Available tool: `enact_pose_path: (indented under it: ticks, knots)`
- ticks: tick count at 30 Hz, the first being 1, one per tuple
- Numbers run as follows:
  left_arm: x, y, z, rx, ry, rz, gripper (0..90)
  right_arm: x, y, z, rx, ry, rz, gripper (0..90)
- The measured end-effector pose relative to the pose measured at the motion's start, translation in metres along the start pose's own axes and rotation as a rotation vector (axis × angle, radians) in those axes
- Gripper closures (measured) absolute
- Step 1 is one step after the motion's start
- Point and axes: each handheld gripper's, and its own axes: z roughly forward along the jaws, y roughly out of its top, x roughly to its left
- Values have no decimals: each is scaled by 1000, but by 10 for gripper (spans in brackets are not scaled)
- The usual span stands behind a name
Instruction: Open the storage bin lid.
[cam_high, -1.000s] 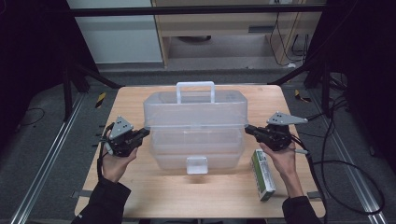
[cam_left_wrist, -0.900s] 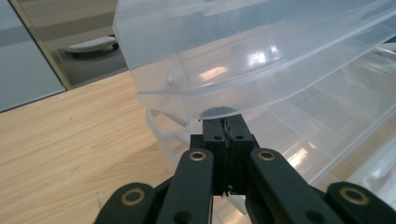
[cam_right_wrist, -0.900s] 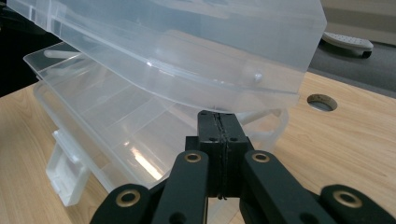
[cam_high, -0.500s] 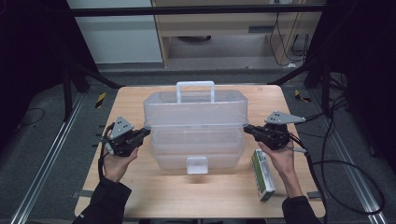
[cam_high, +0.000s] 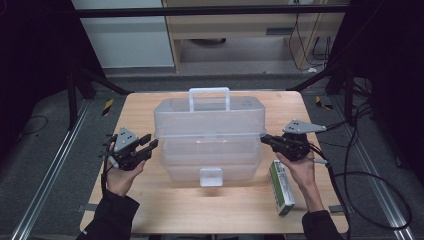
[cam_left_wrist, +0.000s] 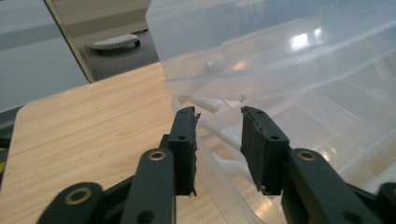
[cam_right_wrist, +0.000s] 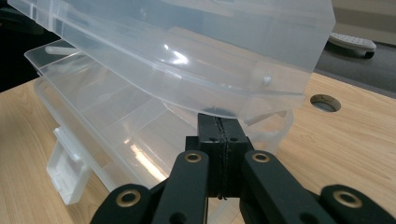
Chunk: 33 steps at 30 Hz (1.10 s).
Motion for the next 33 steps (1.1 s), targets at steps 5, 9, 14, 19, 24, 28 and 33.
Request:
enact_pose_path:
  ticks: [5, 9, 14, 19, 24, 28, 33]
  knots:
    - [-1, 4, 9, -12, -4, 15, 595, 0, 0, 0, 1, 2, 0, 900]
    - [-3, 5, 16, -15, -10, 32, 595, 0, 0, 0, 3, 3, 0, 900]
    - [-1, 6, 19, -24, -12, 23, 641, 0, 0, 0, 4, 4, -2, 900]
    - [-2, 7, 22, -25, 3, 22, 666, -1, 0, 1, 6, 3, -3, 900]
    - [-3, 9, 22, -17, 22, 22, 683, 0, -1, 2, 11, 0, -1, 891]
    - [-3, 9, 21, -13, 28, 17, 693, 0, -3, 2, 31, -10, 1, 868]
    - [-4, 10, 21, -10, 32, 16, 695, -4, -10, 2, 77, -47, 21, 836]
